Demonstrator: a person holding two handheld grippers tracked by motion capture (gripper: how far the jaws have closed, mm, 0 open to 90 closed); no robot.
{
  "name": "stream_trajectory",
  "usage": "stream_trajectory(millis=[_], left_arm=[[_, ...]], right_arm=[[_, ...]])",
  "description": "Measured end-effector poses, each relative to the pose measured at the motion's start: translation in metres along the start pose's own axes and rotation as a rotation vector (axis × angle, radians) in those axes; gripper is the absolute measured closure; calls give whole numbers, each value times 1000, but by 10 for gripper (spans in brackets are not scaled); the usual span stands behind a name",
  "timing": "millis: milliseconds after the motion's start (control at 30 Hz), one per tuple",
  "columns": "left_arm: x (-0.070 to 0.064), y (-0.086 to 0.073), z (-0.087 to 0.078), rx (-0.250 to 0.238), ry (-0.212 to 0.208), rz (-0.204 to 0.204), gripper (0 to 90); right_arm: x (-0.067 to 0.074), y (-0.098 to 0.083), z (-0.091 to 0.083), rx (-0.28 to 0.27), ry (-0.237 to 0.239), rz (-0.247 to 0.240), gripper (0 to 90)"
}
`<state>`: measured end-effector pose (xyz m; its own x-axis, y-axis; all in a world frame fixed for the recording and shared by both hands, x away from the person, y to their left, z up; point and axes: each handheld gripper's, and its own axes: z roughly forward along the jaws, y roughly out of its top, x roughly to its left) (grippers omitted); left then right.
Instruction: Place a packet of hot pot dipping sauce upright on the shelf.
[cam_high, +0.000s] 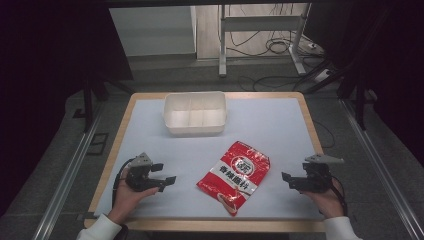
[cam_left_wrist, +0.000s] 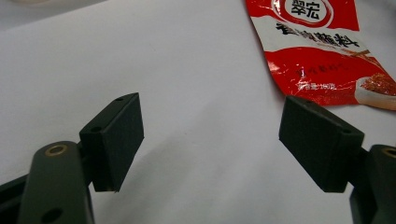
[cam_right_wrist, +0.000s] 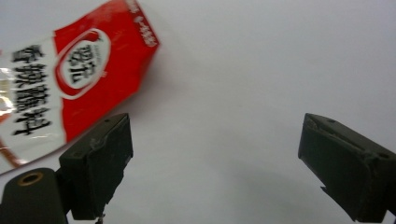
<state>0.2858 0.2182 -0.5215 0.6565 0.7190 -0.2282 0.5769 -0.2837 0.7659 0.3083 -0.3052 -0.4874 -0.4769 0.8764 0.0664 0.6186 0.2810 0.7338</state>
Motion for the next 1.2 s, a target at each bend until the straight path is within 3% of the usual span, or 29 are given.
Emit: stream_trajectory(millis=[367, 800, 1033, 1200], left_arm=[[0, 0, -2, -7, 0, -3, 218], [1, 0, -3, -9, -1, 0, 219], [2, 0, -4, -11, -2, -3, 219], [2, 0, -4, -14, -1, -2, 219]], right_arm=[[4, 7, 0, 27, 66, 2, 135], [9, 20, 0, 17, 55, -24, 159], [8, 19, 0, 36, 52, -26, 156], [14, 25, 2, 66, 55, -61, 135]])
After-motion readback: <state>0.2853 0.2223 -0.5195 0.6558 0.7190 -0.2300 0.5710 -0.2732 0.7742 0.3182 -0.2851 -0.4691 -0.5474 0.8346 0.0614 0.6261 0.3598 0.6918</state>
